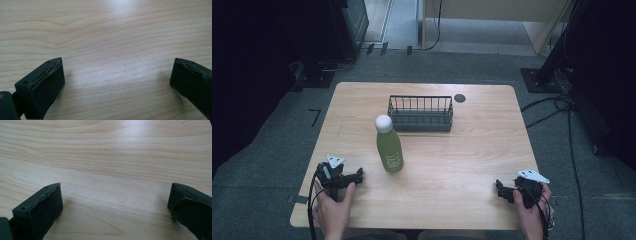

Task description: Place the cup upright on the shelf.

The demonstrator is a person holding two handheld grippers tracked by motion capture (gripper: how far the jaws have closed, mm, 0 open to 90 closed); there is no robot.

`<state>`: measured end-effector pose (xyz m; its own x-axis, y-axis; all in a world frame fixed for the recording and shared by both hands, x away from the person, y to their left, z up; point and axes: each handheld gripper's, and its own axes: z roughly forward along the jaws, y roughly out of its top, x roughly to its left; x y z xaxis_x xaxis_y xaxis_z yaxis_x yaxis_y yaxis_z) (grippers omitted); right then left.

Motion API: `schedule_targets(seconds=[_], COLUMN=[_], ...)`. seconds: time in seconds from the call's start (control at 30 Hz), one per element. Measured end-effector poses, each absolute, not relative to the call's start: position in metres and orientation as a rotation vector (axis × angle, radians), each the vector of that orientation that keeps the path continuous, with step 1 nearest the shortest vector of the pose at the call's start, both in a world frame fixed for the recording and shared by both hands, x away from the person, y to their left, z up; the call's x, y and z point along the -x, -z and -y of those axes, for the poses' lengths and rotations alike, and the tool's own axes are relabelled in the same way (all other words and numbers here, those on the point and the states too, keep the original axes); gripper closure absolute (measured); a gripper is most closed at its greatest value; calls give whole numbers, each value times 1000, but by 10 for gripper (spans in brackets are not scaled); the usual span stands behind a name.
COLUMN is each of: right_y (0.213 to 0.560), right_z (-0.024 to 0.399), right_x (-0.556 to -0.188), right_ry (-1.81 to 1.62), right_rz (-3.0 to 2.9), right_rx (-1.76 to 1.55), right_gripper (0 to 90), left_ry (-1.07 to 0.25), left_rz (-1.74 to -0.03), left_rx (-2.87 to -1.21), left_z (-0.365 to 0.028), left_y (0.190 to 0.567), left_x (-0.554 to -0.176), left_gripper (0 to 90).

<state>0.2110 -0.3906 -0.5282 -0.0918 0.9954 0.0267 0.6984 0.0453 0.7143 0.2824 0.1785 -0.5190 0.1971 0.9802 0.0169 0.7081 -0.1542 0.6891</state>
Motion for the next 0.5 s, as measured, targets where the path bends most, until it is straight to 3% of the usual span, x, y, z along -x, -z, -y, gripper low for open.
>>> schedule_targets(seconds=[0.5], right_y=[528], right_z=[391], right_x=[-211], right_ry=[-801], right_rz=[-1843], right_rx=[-1700], right_gripper=[0], left_ry=[-631], left_rz=[-1628], left_rx=[-1937], left_z=[-172], left_y=[516], left_x=[-275], left_gripper=[0])
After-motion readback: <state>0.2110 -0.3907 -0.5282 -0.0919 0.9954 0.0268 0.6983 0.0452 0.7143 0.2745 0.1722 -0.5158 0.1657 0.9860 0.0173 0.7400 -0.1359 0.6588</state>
